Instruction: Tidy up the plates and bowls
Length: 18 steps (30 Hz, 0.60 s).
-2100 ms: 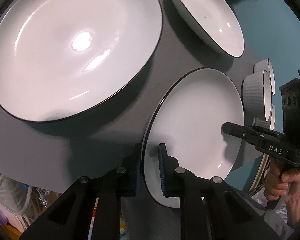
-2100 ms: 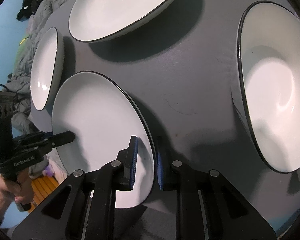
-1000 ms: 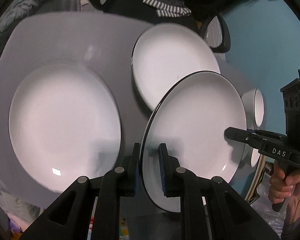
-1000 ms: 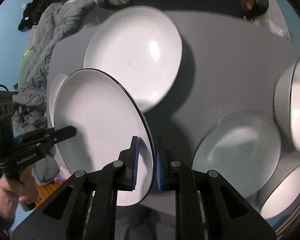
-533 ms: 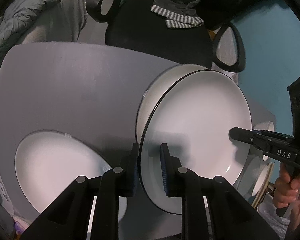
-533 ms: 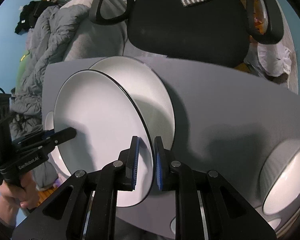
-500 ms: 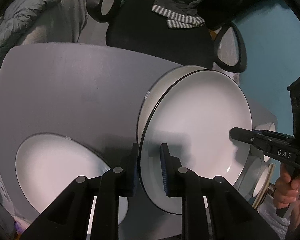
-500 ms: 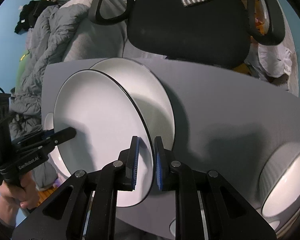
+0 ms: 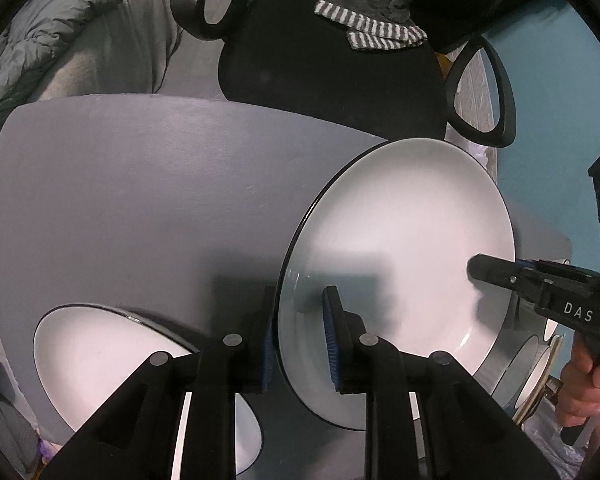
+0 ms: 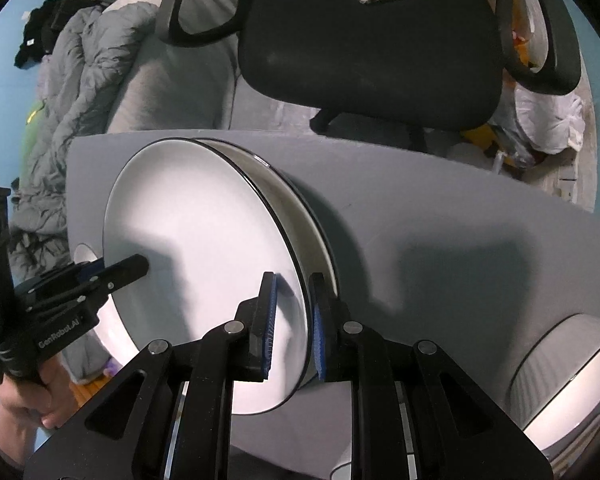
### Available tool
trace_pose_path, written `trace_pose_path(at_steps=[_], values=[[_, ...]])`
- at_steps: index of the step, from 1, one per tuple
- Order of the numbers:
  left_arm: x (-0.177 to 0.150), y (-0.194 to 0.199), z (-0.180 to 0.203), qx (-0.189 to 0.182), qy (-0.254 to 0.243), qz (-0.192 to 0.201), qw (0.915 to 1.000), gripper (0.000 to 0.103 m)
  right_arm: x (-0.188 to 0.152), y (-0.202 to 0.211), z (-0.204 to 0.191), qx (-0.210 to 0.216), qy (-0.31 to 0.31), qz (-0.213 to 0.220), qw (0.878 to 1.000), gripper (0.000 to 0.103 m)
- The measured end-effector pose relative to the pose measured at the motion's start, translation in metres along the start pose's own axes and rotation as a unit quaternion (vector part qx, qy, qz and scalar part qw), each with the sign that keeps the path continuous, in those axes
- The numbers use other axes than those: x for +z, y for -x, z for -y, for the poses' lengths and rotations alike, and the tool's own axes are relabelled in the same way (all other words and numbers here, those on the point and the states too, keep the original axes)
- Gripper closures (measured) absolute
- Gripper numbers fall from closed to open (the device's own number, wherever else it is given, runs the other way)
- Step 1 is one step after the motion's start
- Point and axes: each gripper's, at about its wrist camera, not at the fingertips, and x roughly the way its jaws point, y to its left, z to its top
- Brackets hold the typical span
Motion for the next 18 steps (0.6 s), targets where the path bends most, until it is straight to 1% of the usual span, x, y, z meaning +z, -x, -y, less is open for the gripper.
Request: trace_pose_path(at_steps=[4,7,10,11,13,16,17,18], values=[[0.005,-0.001,0.000,-0.002,-0.001,-0.001,1.0000,0.080,0.003,-0.001,0.002,-0.003,-0.008,-0.007,1.000,0.085],[0.004,-0.001,0.002,0.000,-0.009,0.001,1.0000,0.080,0.004,-0.001,0.000,-0.007,-0.012,-0.014,1.000,0.081],[0.004,-0.001,0.004,0.011,-0.014,0.001,0.9998,0.080,0.004,-0.001,-0.003,-0.013,-0.016,-0.022,1.000,0.075],[0.004,0.000,0.005,0.014,-0.017,0.002,0.9998,0.078,0.005,-0.001,-0.004,-0.015,-0.018,-0.024,0.999,0.072],[0.003,0.003,0.006,0.020,-0.023,0.005,0.9995,0.076,0.005,-0.001,-0.007,-0.022,-0.018,-0.032,0.999,0.069],[0.002,0.006,0.008,0.036,-0.032,0.009,0.9988,0.075,0.005,0.000,-0.012,-0.031,-0.017,-0.043,0.998,0.060],[0.001,0.008,0.007,0.040,-0.034,0.010,0.9986,0.071,0.005,0.001,-0.014,-0.033,-0.017,-0.043,0.998,0.056],[0.000,0.010,0.006,0.044,-0.035,0.012,0.9984,0.067,0.005,0.002,-0.015,-0.035,-0.017,-0.044,0.998,0.054]])
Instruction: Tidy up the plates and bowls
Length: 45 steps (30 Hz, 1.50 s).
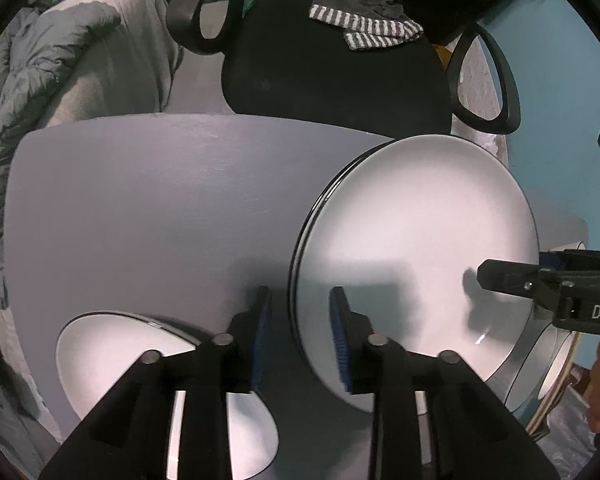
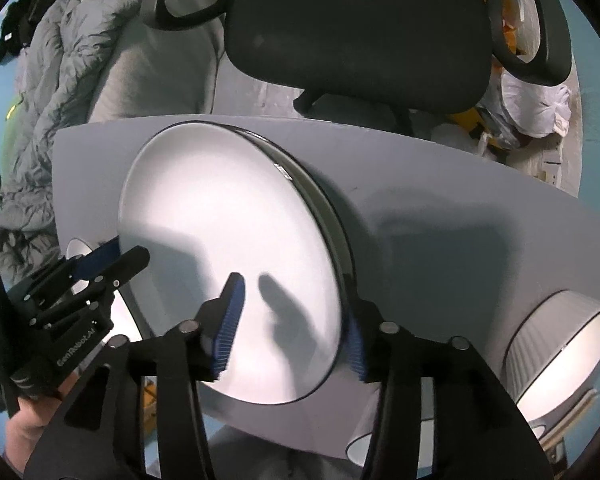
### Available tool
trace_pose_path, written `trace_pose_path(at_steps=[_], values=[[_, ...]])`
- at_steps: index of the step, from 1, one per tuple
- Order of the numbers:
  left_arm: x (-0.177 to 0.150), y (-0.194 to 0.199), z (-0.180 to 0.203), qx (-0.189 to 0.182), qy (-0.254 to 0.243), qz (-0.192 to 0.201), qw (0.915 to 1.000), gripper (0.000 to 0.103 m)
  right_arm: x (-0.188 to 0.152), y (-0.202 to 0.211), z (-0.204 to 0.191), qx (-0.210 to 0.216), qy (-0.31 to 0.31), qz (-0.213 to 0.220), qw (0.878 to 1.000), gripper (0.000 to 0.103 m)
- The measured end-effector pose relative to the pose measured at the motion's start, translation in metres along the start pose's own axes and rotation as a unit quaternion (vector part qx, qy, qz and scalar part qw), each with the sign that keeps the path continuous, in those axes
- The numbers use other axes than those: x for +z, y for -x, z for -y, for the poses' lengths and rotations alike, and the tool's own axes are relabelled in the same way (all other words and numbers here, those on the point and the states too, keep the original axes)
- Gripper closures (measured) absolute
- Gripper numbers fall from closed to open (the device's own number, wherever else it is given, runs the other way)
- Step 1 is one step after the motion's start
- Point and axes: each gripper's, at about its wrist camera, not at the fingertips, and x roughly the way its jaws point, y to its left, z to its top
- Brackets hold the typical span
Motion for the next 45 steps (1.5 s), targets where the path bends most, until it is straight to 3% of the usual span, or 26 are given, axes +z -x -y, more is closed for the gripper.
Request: trace_pose_path(at_steps=[1,6,7,10,18,24,27,31,35,45], values=[[0.000,0.000,-0.001,0.001,0.000,0.002,1.0000,0.062,0.000,0.001,-0.001,-0.005,-0.001,0.000,1.000,0.054],[-0.005,0.009,-0.006,0.003,0.000,0.007,1.0000,0.060,-0.002,0.002,-0.003,-0.016,-0.017,-0.004,1.000,0.052],[-0.006,0.010,-0.008,0.003,0.003,0.008,1.0000,0.054,-0.003,0.002,-0.003,-0.017,-0.024,-0.005,1.000,0.051],[-0.011,0.016,-0.014,-0.003,0.015,0.012,0.9998,0.050,-0.005,0.006,-0.001,-0.030,-0.042,0.000,0.999,0.038],[-0.030,0.032,-0.024,-0.019,0.040,0.017,0.9989,0.049,-0.009,0.020,0.000,-0.030,-0.044,0.024,0.998,0.037],[-0.053,0.058,-0.038,-0.032,0.080,0.041,0.9955,0.037,-0.022,0.030,-0.012,-0.038,-0.024,0.047,0.998,0.033],[-0.070,0.070,-0.050,-0.032,0.104,0.049,0.9929,0.035,-0.028,0.034,-0.020,-0.050,-0.002,0.053,0.997,0.032],[-0.091,0.080,-0.070,-0.034,0.131,0.067,0.9885,0.023,-0.037,0.037,-0.036,-0.074,0.041,0.058,0.995,0.032],[-0.119,0.078,-0.097,-0.029,0.174,0.068,0.9819,0.023,-0.044,0.039,-0.057,-0.097,0.098,0.060,0.989,0.031],[-0.186,0.059,-0.158,-0.026,0.293,0.061,0.9538,0.023,-0.049,0.013,-0.128,-0.113,0.245,0.041,0.962,0.031]])
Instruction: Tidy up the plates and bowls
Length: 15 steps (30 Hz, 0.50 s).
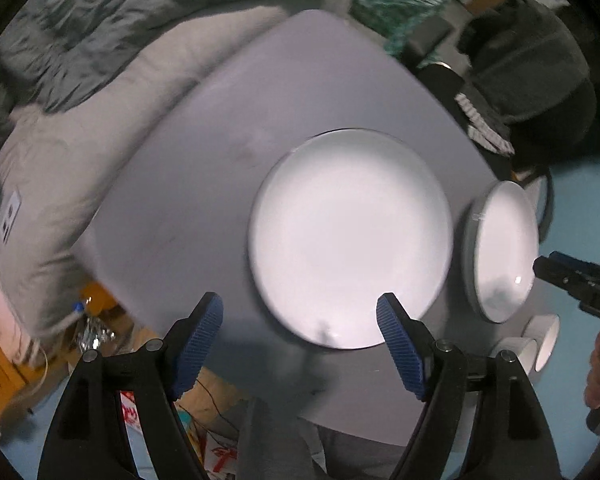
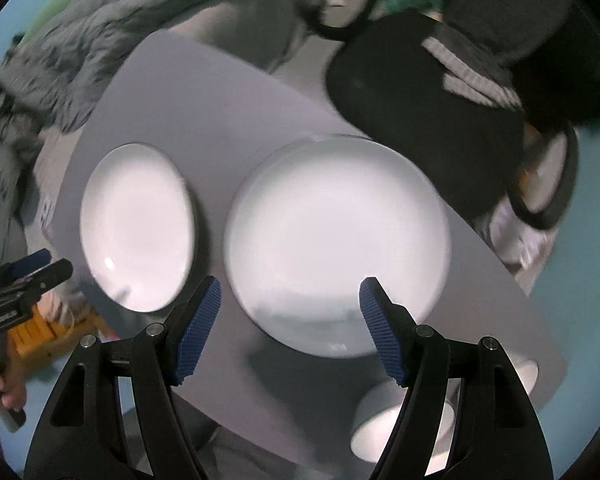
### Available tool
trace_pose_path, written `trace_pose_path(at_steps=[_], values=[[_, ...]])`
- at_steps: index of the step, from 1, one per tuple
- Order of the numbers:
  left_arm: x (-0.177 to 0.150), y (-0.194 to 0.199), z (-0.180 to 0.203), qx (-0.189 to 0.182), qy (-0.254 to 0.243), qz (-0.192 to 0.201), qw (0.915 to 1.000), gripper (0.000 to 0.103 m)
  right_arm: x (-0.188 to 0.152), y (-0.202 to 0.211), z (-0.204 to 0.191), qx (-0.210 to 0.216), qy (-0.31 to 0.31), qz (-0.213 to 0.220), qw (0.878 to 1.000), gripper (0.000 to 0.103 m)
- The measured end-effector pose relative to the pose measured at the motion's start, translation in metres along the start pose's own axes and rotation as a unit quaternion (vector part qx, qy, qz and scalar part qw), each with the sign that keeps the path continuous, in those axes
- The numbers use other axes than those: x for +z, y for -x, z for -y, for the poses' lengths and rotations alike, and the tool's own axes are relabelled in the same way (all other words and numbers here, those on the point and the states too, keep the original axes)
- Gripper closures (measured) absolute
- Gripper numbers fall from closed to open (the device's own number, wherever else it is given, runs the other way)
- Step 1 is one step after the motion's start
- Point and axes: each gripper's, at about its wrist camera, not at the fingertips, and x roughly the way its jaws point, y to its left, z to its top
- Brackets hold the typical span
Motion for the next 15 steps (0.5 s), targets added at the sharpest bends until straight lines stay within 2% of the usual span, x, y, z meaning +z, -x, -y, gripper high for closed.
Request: trace_pose_path(at_steps=[7,15], values=[[-0.007,-0.013,-0.040,-0.005,0.068,-0.005,0.9977,0.023,0.034,-0.026,-0.046,0.025,0.072,-0.020,0.997,0.031],[-0.007,-0.037,-0.064,-0.041,0.138,-0.012,0.9895,0.023,0.074,-0.062,-0.077,0.030,0.107,-0.031,0.993,0.031]])
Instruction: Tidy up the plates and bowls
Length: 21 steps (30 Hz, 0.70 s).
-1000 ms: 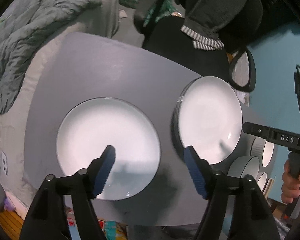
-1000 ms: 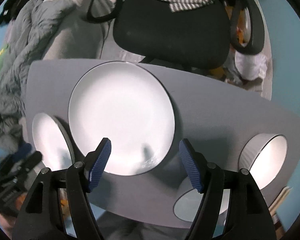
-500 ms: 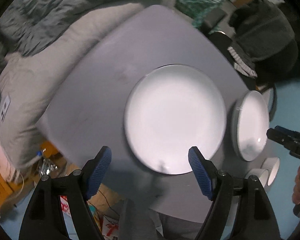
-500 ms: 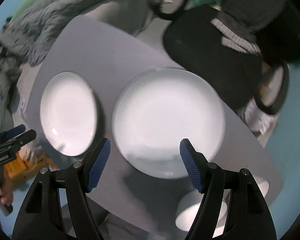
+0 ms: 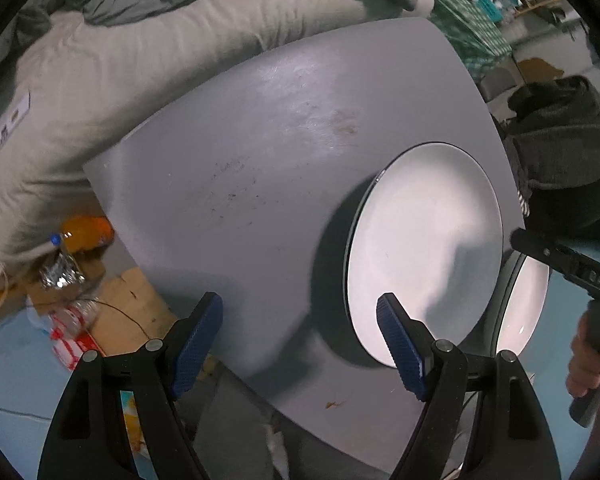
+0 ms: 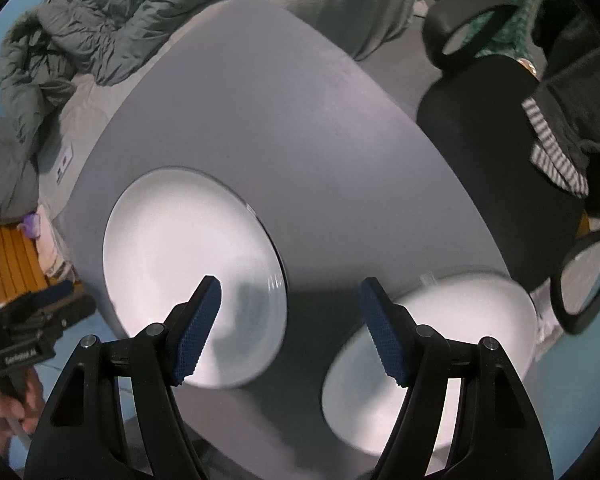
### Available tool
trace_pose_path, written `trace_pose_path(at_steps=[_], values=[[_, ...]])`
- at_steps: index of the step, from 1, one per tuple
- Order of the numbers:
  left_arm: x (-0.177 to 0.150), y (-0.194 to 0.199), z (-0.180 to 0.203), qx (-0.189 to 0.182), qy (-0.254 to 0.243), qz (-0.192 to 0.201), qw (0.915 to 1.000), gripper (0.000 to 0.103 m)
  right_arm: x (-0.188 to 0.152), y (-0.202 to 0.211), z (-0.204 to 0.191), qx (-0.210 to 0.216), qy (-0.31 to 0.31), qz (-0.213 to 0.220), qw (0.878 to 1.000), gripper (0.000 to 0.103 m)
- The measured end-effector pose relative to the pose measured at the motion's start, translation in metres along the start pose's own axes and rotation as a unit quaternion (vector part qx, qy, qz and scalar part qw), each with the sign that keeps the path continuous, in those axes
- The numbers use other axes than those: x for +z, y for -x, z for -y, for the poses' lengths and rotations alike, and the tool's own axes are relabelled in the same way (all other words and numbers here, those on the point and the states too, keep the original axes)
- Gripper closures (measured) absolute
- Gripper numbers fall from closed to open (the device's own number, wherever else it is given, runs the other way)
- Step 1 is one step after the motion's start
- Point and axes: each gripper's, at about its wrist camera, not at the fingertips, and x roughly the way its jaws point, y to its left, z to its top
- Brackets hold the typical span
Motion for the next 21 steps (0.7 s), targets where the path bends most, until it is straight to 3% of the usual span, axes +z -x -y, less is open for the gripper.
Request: trace_pose_path(at_steps=[4,10,12,16,18,21], values=[[0.004,-0.011,0.002,0.005,0.002,-0.002,1.0000,0.023,0.010,-0.013,-0.004,0.020,0.003,-0.005,1.000,0.031],[0.009,-0.016,0.011,0.011,-0.019,0.000,0.9998,0.023,0.011,-0.031,-0.006,0.005,0.016,-0.012,1.000,0.033],[0.011,-0.017,0.016,0.012,-0.030,-0.001,0.9995,0.025,0.011,-0.033,-0.004,0.010,0.017,-0.013,1.000,0.048],[0.017,-0.020,0.024,0.015,-0.048,-0.005,0.9987,0.043,0.008,-0.035,0.000,0.015,0.007,-0.010,1.000,0.062],[0.019,-0.021,0.028,0.017,-0.068,-0.004,0.9976,0.054,0.005,-0.036,0.002,0.030,0.000,-0.010,1.000,0.078],[0.024,-0.023,0.035,0.012,-0.097,-0.010,0.9951,0.065,0.000,-0.035,0.006,0.038,-0.013,-0.007,0.999,0.081]])
